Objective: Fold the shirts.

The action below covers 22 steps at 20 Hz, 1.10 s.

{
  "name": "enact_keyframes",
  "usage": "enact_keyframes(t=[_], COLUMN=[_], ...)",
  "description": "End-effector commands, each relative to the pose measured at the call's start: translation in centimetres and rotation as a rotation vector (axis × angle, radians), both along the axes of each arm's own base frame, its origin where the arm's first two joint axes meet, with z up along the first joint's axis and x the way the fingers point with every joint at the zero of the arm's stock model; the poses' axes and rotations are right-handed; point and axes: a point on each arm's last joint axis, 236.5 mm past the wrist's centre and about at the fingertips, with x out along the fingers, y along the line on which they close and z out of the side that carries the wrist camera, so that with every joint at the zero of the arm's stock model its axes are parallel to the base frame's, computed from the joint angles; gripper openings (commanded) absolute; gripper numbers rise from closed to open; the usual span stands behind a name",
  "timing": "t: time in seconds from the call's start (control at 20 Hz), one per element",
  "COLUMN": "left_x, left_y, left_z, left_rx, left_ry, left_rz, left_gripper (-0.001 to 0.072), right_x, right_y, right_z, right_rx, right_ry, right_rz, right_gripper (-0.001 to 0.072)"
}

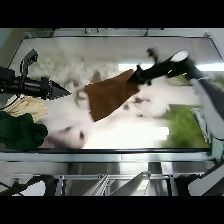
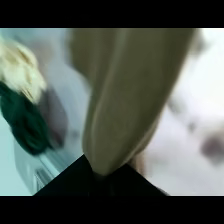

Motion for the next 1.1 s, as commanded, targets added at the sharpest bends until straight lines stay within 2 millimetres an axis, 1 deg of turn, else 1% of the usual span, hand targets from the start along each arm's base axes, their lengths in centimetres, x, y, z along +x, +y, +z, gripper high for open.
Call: enact_keyframes(t=[0.0,0.05,0.1,0.15,0.2,0.25,0.3,0.35,0.4,0.45,0.5,0.6,0.7,0.75,0.8,0.9,1.0,1.05], left_x=[-0.1,-0.2,-0.2,-0.2,-0.2,-0.2,-0.3,-0.4,-0.4,-0.4,-0.5,-0.5,-0.6,-0.5,-0.4,0.1,0.2,0.2], left_y=[0.0,0.1,0.1,0.1,0.1,0.1,0.1,0.0,0.0,0.0,0.0,0.0,0.0,0.0,0.0,0.1,0.1,0.1], left_z=[0.0,-0.1,-0.2,-0.2,-0.2,-0.2,-0.2,-0.1,-0.1,-0.1,-0.1,-0.1,-0.1,-0.1,-0.2,-0.2,-0.3,-0.3], left_rx=[0.001,0.005,0.009,0.009,0.008,0.008,0.007,0.006,0.006,0.006,0.005,0.005,0.004,0.005,0.007,0.012,0.012,0.012], left_ry=[0.002,0.003,0.003,0.004,0.003,0.005,0.007,0.008,0.008,0.008,0.01,0.01,0.011,0.01,0.008,-0.003,-0.004,-0.004], left_rz=[-0.005,-0.005,-0.006,-0.006,-0.007,-0.009,-0.012,-0.014,-0.015,-0.016,-0.019,-0.02,-0.021,-0.02,-0.015,0.005,0.007,0.007], left_gripper=[0.0025,0.0025,0.0025,0.0025,0.0025,0.0025,0.0025,0.0025,0.0025,0.0024,0.0024,0.0024,0.0024,0.0024,0.0024,0.0024,0.0024,0.0024], right_x=[1.1,0.2,-1.6,-3.8,-6.8,-10.0,-14.2,-18.6,-22.1,-25.6,-29.2,-34.5,-38.5,-39.7,-40.3,-40.7,-40.9,-41.0], right_y=[-15.0,-20.0,-24.7,-28.4,-31.9,-35.4,-38.9,-41.9,-44.3,-45.5,-46.2,-45.8,-44.5,-43.9,-43.5,-42.7,-42.3,-42.1], right_z=[12.8,14.5,15.0,14.3,12.4,9.9,6.8,4.2,2.3,0.7,-1.0,-3.9,-5.7,-6.3,-6.8,-7.5,-7.8,-7.8], right_rx=[-0.033,-0.033,-0.051,-0.08,-0.134,-0.225,-0.346,-0.466,-0.552,-0.611,-0.653,-0.664,-0.65,-0.638,-0.625,-0.609,-0.599,-0.595], right_ry=[-0.129,-0.127,-0.097,-0.042,0.051,0.168,0.328,0.494,0.605,0.714,0.839,1.024,1.17,1.216,1.239,1.262,1.275,1.281], right_rz=[-0.371,-0.482,-0.561,-0.604,-0.634,-0.672,-0.719,-0.765,-0.827,-0.864,-0.89,-0.885,-0.892,-0.892,-0.881,-0.859,-0.846,-0.842], right_gripper=[0.0016,0.0016,0.0016,0.0016,0.0016,0.0016,0.0016,0.0016,0.0016,0.0016,0.0016,0.0016,0.0016,0.0016,0.0017,0.0017,0.0029,0.0197])
